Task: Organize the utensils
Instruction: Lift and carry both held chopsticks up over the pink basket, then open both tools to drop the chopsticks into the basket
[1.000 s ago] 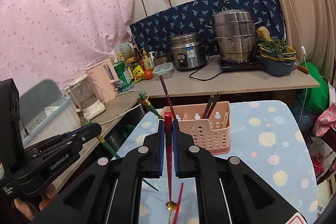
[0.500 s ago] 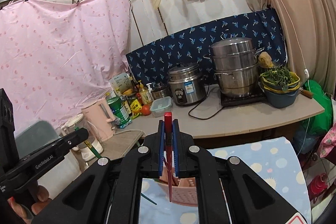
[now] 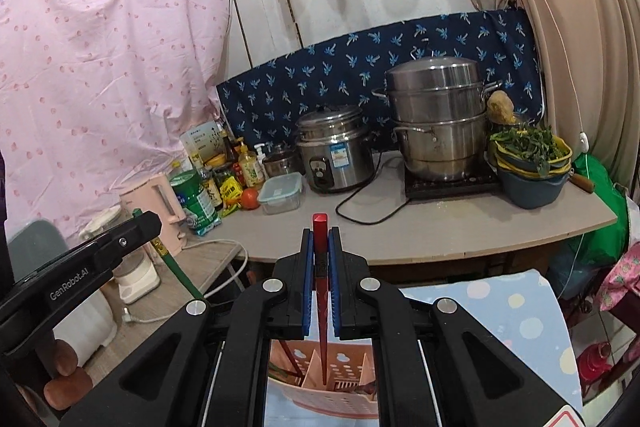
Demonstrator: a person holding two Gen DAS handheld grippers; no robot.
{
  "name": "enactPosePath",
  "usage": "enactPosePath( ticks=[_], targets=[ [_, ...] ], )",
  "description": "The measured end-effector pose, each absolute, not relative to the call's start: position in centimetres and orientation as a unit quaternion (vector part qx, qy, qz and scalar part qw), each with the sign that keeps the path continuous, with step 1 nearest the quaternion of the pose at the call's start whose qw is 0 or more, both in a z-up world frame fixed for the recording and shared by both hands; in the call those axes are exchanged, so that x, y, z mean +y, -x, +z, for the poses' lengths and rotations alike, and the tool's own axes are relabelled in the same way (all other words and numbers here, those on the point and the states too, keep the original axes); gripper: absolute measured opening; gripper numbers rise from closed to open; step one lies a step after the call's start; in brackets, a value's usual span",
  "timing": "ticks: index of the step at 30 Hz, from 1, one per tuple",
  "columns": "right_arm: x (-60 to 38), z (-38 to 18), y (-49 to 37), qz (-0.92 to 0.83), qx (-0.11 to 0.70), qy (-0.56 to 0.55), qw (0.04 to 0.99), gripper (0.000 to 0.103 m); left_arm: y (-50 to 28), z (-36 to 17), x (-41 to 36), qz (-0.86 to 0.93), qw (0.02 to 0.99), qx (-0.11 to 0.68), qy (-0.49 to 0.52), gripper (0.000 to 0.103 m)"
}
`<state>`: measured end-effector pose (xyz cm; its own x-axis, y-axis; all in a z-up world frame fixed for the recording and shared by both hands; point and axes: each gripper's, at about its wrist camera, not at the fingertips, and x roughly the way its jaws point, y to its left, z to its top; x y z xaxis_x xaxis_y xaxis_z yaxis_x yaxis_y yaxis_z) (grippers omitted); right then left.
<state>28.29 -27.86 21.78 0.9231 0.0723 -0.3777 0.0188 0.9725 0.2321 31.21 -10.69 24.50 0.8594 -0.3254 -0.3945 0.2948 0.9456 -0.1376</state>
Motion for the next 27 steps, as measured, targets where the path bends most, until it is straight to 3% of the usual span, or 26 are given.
enactPosePath(
  ticks=[11, 13, 15, 16, 21, 24, 27],
  targets=[
    [-26.6, 16.8, -28.6, 0.018, 0.248, -0.103, 0.963, 0.007, -32.3, 20.0, -11.4, -0.149, 0.957, 0.249, 0.017, 0.007],
    [-26.4, 16.4, -28.1, 0.013, 0.244, -0.101, 0.964, 0.009, -31.8, 19.6, -11.4, -0.137, 0.959, 0.248, 0.015, 0.014],
    [-26.3, 16.1, -27.3, 0.011, 0.243, -0.101, 0.965, 0.022, -31.2, 19.2, -11.3, -0.130, 0.960, 0.247, 0.013, 0.038],
    [-26.3, 16.0, -27.0, 0.011, 0.242, -0.104, 0.965, 0.024, -31.0, 19.1, -11.3, -0.128, 0.961, 0.245, 0.011, 0.041],
    [-26.1, 16.2, -24.9, 0.011, 0.239, -0.101, 0.966, 0.031, -29.3, 18.5, -11.2, -0.117, 0.962, 0.247, -0.008, 0.045],
    [-25.6, 16.5, -23.2, 0.007, 0.229, -0.091, 0.969, 0.040, -28.2, 18.2, -10.9, -0.115, 0.961, 0.250, -0.008, 0.049],
    [-24.9, 16.7, -21.6, 0.007, 0.227, -0.079, 0.971, 0.040, -27.2, 18.0, -10.6, -0.114, 0.960, 0.255, -0.009, 0.049]
  ],
)
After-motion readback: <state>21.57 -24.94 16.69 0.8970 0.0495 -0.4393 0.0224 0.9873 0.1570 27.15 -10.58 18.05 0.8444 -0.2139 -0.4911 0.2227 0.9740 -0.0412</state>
